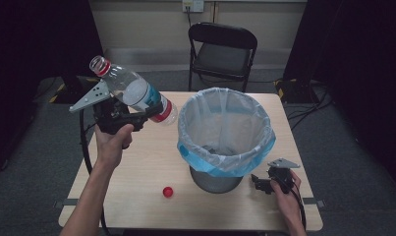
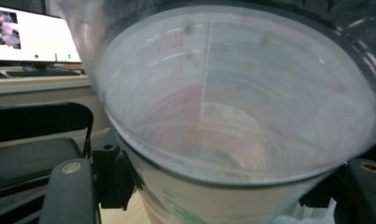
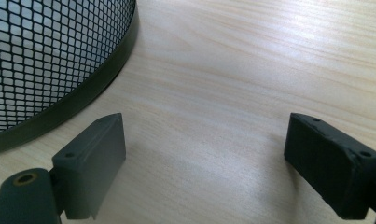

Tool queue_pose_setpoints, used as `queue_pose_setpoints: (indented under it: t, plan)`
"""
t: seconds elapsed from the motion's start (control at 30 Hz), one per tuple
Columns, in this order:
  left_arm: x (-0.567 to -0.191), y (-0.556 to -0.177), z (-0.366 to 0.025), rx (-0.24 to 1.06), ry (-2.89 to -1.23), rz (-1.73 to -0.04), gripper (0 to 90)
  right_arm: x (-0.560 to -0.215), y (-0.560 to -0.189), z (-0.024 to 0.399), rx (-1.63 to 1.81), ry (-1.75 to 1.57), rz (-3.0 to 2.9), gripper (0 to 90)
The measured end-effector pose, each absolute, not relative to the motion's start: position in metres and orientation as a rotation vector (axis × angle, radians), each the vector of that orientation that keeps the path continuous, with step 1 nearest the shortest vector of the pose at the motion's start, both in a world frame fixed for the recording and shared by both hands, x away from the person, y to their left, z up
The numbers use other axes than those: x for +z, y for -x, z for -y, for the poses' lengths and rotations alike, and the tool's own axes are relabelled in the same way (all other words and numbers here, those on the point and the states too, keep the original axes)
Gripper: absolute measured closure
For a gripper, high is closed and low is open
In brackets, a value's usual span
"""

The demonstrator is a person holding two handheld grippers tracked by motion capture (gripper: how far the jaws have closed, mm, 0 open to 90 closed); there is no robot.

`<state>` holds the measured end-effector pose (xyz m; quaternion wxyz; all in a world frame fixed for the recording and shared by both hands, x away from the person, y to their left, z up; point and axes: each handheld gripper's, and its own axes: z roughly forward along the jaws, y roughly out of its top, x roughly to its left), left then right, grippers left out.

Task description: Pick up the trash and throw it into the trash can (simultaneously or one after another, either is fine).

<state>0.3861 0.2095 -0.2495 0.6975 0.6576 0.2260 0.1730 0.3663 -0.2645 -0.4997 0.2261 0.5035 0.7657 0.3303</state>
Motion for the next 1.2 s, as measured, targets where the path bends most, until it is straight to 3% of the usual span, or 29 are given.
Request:
queue_pose_setpoints:
  t: [0.7,1.2]
  plan:
    - [-0.220,-0.389,-0.163,0.287,-1.442,-0.407,28.8,-0.500,-0.366,0.264,0.910,-1.388,-2.111,11.9]
    - [-0.236,-0.400,-0.123,0.193,-1.560,-0.383,27.9,-0.500,-0.366,0.264,0.910,-1.388,-2.111,11.9]
